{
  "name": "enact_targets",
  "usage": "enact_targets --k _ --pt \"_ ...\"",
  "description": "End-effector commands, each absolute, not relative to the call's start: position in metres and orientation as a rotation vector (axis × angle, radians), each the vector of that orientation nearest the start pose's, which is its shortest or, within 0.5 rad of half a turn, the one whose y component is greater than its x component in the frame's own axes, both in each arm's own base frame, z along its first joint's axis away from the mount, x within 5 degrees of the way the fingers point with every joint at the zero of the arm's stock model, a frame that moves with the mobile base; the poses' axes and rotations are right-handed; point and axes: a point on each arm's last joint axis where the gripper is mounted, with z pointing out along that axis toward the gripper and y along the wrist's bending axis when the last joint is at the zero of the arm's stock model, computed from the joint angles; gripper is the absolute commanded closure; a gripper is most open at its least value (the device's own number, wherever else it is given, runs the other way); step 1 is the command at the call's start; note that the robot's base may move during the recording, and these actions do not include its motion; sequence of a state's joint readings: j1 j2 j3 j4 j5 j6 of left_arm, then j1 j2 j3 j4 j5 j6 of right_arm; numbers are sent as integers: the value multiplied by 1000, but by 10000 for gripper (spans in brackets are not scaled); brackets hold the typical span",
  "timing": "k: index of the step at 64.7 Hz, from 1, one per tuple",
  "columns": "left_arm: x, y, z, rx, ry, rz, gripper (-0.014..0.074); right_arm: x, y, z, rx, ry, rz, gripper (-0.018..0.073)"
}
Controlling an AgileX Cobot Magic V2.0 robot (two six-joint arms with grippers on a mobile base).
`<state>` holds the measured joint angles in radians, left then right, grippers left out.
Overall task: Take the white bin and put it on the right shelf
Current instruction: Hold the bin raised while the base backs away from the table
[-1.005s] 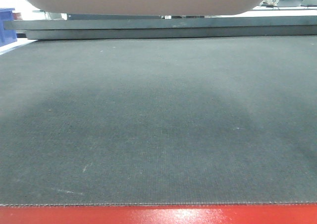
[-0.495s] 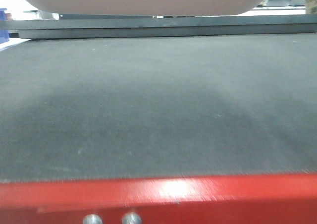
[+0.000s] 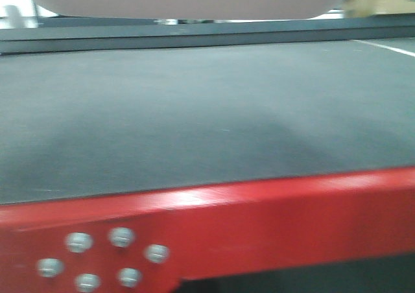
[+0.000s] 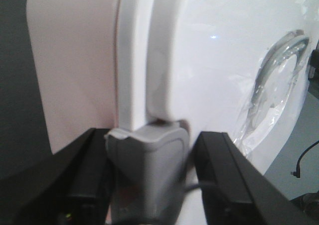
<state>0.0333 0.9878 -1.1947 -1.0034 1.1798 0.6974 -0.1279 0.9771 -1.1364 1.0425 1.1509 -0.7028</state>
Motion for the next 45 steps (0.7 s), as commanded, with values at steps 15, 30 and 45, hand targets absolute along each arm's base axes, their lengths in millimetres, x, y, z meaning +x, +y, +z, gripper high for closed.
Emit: enact_targets --k 15,30,45 --pt "134 -80 460 733 1831 -1087 409 140 70 455 -590 1804 1150 209" --pt "134 -80 460 733 1831 -1087 409 140 70 455 -588 1803 1148 209" --pt "134 -80 460 733 1831 -1087 409 141 70 455 -580 1800 1143 209"
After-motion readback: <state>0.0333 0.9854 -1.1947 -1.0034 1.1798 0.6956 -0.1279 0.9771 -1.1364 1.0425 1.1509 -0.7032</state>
